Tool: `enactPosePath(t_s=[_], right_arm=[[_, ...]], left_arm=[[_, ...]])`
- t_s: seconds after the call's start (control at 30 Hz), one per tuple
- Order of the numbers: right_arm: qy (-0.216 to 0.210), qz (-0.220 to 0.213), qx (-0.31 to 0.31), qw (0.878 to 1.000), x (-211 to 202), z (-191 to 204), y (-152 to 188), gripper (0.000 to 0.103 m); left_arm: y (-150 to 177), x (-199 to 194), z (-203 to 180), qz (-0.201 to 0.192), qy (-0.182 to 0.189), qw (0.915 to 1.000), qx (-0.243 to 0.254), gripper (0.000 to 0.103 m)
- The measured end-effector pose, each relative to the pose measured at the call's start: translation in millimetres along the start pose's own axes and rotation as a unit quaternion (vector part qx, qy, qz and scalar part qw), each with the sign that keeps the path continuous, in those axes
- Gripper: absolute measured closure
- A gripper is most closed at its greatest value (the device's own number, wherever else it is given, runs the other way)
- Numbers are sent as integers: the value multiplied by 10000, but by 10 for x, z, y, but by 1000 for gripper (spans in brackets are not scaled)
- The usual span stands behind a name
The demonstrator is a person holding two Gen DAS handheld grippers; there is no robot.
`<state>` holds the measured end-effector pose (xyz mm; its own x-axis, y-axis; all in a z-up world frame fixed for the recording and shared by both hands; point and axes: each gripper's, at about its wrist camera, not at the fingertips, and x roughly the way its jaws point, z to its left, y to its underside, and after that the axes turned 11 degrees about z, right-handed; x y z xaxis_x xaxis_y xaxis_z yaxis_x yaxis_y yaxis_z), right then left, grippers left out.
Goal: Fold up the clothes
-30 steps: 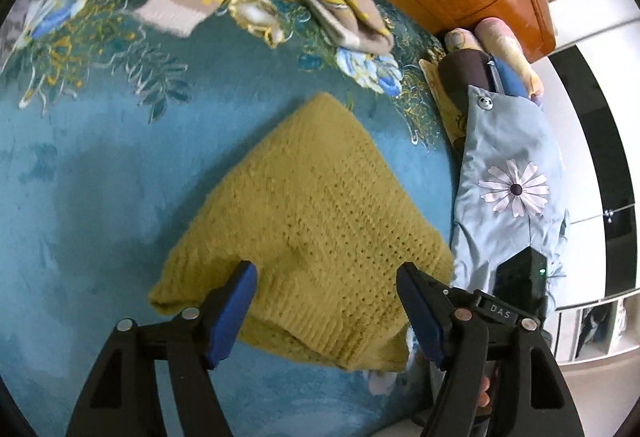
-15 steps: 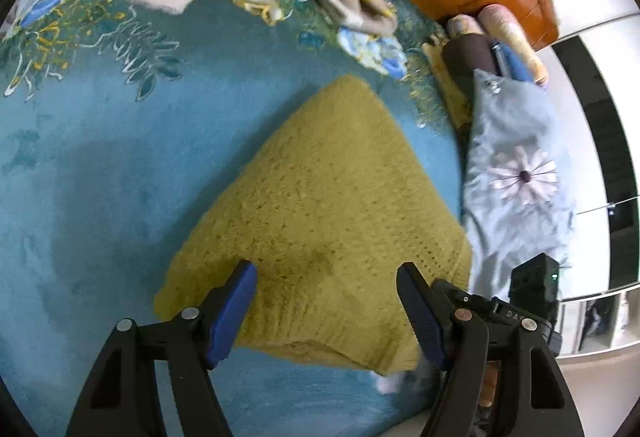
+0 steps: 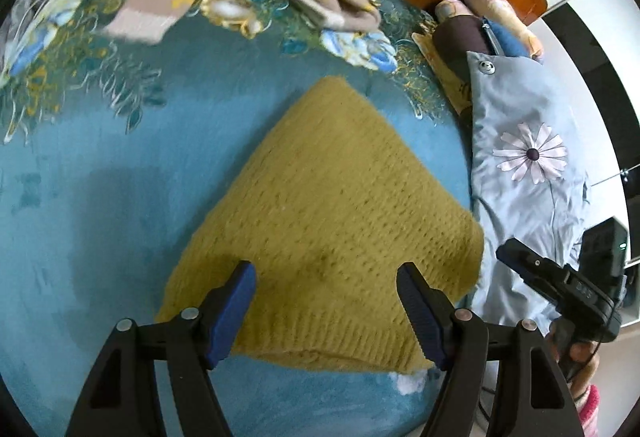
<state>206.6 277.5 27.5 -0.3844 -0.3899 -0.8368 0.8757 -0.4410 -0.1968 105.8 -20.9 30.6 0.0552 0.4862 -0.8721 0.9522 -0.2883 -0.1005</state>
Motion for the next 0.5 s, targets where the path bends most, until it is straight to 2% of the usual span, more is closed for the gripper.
enactPosePath(t_s=[0.03,0.2,0.3,0.37,0.43,0.5], right_arm=[[45,70,-232,9997,48,102,-32,58],[37,450,-718,9964,465,258,-123,56],[298,471,-634,9964,601,165,-196,56],[471,438,-502,9967,640,99,-247,56],[603,585,-250,9962,729,4,-301,56],[501,655,-79,9966,813,-84,-317,56]], left_arm=[[-19,-2,-24,-10,-18,10000,27,27],[-83,122,-143,108,-140,9995,269,27],[-96,257,-84,229,-162,9995,120,27],[-95,340,17,290,-67,9995,-95,27],[-101,378,111,276,146,9990,-313,27],[-118,377,150,311,255,9983,-417,27]])
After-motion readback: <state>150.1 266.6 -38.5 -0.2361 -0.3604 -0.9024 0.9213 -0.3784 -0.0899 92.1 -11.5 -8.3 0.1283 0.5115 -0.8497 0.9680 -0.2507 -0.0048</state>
